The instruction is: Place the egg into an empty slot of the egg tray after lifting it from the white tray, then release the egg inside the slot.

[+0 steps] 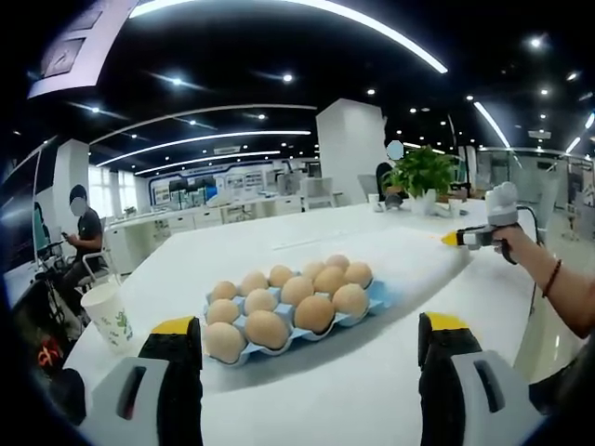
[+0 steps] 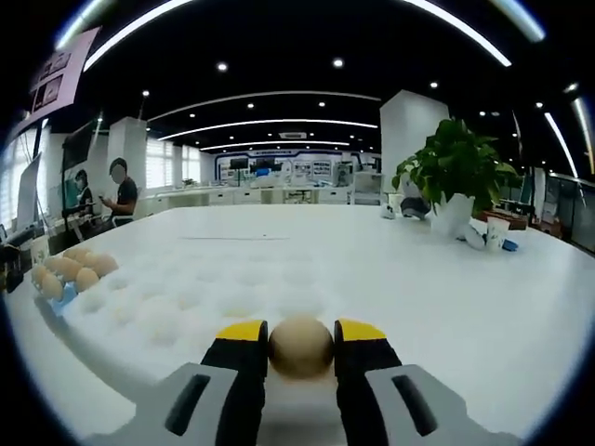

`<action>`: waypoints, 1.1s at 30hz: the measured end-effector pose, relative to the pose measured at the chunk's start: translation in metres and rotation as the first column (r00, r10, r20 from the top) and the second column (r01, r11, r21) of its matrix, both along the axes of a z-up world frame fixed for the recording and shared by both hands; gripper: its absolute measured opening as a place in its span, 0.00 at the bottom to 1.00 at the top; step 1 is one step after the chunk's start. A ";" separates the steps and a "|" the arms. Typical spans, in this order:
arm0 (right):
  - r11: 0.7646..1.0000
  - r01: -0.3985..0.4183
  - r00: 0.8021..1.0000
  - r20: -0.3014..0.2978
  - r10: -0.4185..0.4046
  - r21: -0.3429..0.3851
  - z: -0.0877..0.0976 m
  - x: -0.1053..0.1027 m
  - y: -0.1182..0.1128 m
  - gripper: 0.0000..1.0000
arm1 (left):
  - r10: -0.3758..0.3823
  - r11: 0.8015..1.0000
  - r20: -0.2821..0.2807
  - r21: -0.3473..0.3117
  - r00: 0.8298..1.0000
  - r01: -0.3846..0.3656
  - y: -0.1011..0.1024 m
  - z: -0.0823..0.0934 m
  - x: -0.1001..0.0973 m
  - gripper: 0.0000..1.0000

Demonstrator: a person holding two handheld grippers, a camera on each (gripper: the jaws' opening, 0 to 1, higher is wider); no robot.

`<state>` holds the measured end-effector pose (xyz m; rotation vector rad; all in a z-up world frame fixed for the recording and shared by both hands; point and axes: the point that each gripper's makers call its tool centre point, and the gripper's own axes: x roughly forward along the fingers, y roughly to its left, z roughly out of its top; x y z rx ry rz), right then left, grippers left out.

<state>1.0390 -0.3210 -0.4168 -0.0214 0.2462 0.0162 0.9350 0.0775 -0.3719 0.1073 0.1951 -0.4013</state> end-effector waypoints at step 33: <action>0.994 -0.106 0.990 0.090 0.105 0.000 0.037 -0.007 0.048 0.29 | 0.006 1.000 0.018 -0.007 1.000 -0.006 0.002 0.005 -0.007 0.99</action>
